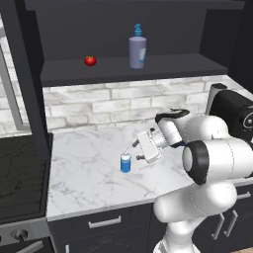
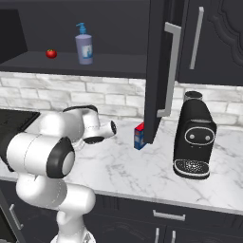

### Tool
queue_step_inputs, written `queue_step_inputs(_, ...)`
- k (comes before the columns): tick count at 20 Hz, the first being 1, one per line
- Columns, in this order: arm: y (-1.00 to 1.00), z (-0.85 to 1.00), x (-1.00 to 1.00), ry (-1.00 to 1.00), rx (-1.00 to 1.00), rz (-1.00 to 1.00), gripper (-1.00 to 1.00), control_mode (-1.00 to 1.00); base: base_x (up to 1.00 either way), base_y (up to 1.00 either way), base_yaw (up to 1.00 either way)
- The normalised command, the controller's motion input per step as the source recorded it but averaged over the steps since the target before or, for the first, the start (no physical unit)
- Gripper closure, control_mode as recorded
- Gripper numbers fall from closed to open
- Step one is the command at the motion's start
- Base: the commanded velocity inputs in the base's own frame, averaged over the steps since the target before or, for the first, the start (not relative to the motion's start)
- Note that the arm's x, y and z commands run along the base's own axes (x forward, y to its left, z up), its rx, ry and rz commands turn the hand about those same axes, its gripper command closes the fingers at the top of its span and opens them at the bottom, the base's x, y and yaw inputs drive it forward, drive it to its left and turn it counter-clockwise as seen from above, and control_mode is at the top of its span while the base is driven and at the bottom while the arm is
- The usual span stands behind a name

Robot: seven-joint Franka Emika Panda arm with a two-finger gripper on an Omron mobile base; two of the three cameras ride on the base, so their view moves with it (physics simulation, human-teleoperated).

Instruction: Pick the soap dispenser and soap dispenser from the cabinet and place them on the counter.

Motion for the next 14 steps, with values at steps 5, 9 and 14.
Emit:
queue_step_inputs(5,-0.05,0.17,-0.06,0.0,-0.11,-0.02,-1.0,-1.0,0.0,0.0,0.0)
queue_step_inputs(9,-0.02,0.12,-0.01,0.02,-0.12,-0.02,-1.0,-1.0,0.0,0.0,0.0)
queue_step_inputs(14,-0.02,0.14,-0.07,0.02,-0.11,-0.04,-1.0,-1.0,0.0,0.0,0.0)
